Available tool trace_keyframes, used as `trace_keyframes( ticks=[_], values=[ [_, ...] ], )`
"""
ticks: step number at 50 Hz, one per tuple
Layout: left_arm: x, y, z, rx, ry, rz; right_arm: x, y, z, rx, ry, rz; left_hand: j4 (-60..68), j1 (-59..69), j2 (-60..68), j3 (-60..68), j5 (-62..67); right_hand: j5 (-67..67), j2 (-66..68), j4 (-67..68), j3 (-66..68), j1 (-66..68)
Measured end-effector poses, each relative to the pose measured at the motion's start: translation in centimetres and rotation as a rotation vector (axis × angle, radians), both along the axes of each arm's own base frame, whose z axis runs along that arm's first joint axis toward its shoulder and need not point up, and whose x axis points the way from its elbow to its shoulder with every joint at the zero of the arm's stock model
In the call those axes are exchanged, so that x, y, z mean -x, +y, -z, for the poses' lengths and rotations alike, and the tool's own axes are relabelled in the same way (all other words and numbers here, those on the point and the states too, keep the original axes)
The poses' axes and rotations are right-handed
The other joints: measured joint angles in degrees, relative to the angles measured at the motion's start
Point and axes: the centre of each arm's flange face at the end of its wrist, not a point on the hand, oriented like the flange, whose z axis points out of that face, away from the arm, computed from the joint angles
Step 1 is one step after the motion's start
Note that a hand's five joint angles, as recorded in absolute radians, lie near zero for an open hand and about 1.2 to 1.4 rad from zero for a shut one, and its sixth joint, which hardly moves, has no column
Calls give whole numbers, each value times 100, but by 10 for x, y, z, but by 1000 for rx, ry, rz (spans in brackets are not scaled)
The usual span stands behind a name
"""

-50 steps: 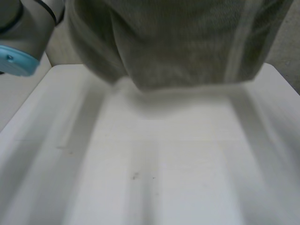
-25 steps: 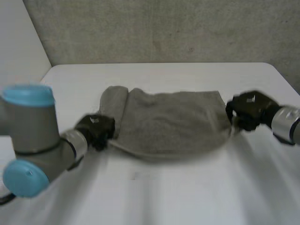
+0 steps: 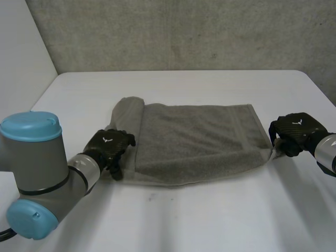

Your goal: Fold the towel.

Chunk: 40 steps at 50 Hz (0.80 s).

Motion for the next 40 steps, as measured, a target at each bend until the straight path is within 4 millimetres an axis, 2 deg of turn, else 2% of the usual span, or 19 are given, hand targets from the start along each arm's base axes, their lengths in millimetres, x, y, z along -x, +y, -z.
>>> trace_keyframes(
  ticks=[9, 17, 23, 30, 40],
  values=[
    [-27, -12, 12, -50, -19, -89, 0, 1, 2, -5, 0, 0, -6, -6, -7, -11, -6, 0, 0, 0, 0, 0],
    [-43, -12, 18, -80, -26, -135, 0, 1, 3, -9, 0, 1, 7, -5, -4, -10, -2, 0, 0, 0, 0, 0],
    [-52, -14, 16, -51, -36, -153, 1, 1, 4, -12, 0, 1, 81, 57, 74, 68, 81, 0, 0, 0, 0, 0],
    [-69, -28, 21, 35, -119, -160, 1, 2, 5, -16, -1, 0, 163, 126, 151, 148, 159, 0, 0, 0, 0, 0],
    [-73, -35, 28, 59, -143, -86, 0, 2, 6, -18, -1, 0, 185, 151, 175, 169, 185, 0, 0, 0, 0, 0]
  ],
)
